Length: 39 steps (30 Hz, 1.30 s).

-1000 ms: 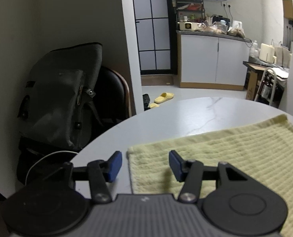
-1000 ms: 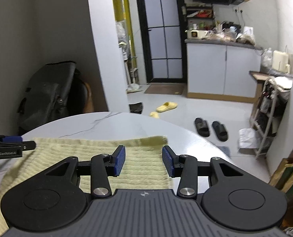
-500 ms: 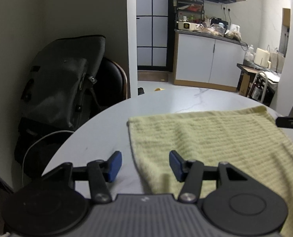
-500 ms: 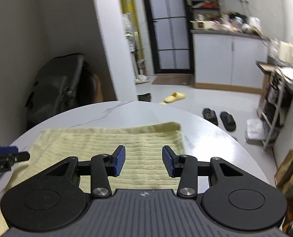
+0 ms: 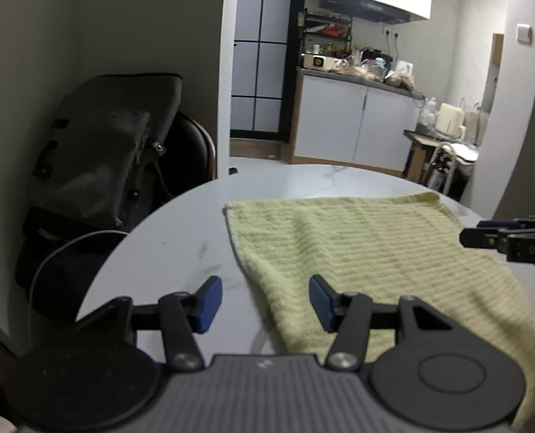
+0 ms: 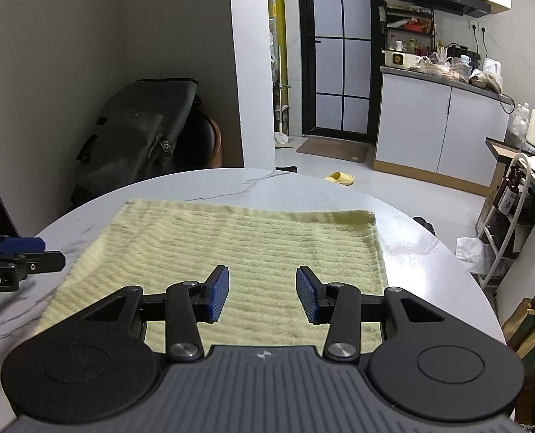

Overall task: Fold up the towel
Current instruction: 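Move both grippers to the towel edge nearest them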

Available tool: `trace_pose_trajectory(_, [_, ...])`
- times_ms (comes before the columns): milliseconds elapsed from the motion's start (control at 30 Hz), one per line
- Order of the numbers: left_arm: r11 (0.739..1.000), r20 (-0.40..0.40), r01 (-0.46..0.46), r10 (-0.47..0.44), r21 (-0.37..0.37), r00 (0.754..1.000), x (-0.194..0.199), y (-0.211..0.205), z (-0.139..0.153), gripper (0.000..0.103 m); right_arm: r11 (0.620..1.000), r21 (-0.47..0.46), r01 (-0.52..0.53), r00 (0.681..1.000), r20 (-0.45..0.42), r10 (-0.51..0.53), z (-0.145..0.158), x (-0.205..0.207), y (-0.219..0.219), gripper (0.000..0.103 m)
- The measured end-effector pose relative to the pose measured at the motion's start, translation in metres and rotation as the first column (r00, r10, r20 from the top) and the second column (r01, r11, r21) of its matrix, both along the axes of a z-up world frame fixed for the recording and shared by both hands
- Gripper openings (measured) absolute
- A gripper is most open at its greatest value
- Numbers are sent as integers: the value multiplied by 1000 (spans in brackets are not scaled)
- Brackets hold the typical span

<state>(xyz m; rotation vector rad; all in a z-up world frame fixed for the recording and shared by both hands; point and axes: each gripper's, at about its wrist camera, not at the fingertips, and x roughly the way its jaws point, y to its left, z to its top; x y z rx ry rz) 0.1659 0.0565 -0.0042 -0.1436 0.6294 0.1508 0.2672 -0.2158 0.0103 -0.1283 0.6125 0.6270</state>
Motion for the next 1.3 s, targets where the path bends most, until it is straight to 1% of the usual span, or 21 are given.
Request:
trace_pose_trajectory(100, [1000, 0, 11, -11, -26, 1000, -9, 4, -2, 57, 1000, -4, 9, 1000, -5, -9, 0, -7, -4, 46])
trace_pose_trajectory(200, [998, -3, 51, -51, -26, 999, -19, 1, -1, 57, 1000, -9, 15, 1000, -8, -15, 1, -16, -10, 46])
trace_pose_trajectory(300, [996, -18, 93, -94, -15, 995, -31, -6, -2, 63, 999, -14, 39, 999, -6, -39, 3, -26, -20, 46])
trace_pose_trajectory(467, [995, -26, 94, -94, -28, 995, -46, -12, -5, 63, 996, -27, 84, 996, -25, -85, 4, -35, -38, 46])
trace_pose_trajectory(600, [995, -23, 97, -98, -31, 995, -57, -13, -2, 63, 994, -40, 97, 995, -12, -98, 6, -46, -48, 46])
trace_pose_trajectory(667, [994, -19, 102, -103, -45, 994, -61, -13, -1, 63, 993, -54, 109, 994, -10, -110, 7, -53, -56, 46])
trace_pose_trajectory(767, [986, 7, 133, -133, -100, 991, -67, -10, 1, 63, 992, -65, 110, 994, -9, -111, 7, -60, -63, 46])
trace_pose_trajectory(900, [980, 12, 131, -131, -149, 991, -72, -9, -4, 63, 992, -68, 110, 994, -18, -112, 5, -71, -71, 46])
trace_pose_trajectory(1067, [976, 9, 157, -158, -151, 987, -85, -15, -7, 63, 993, -64, 95, 994, -45, -98, -2, -85, -76, 46])
trace_pose_trajectory(1100, [976, 7, 158, -159, -152, 987, -89, -15, -8, 63, 995, -49, 90, 993, -67, -93, -4, -87, -78, 46])
trace_pose_trajectory(1167, [974, 14, 153, -153, -165, 988, -97, -12, -8, 63, 995, -32, 90, 992, -91, -93, -5, -92, -81, 46])
trace_pose_trajectory(1300, [968, 11, 154, -155, -200, 988, -107, -6, -8, 63, 995, -36, 95, 990, -97, -98, -4, -100, -85, 46])
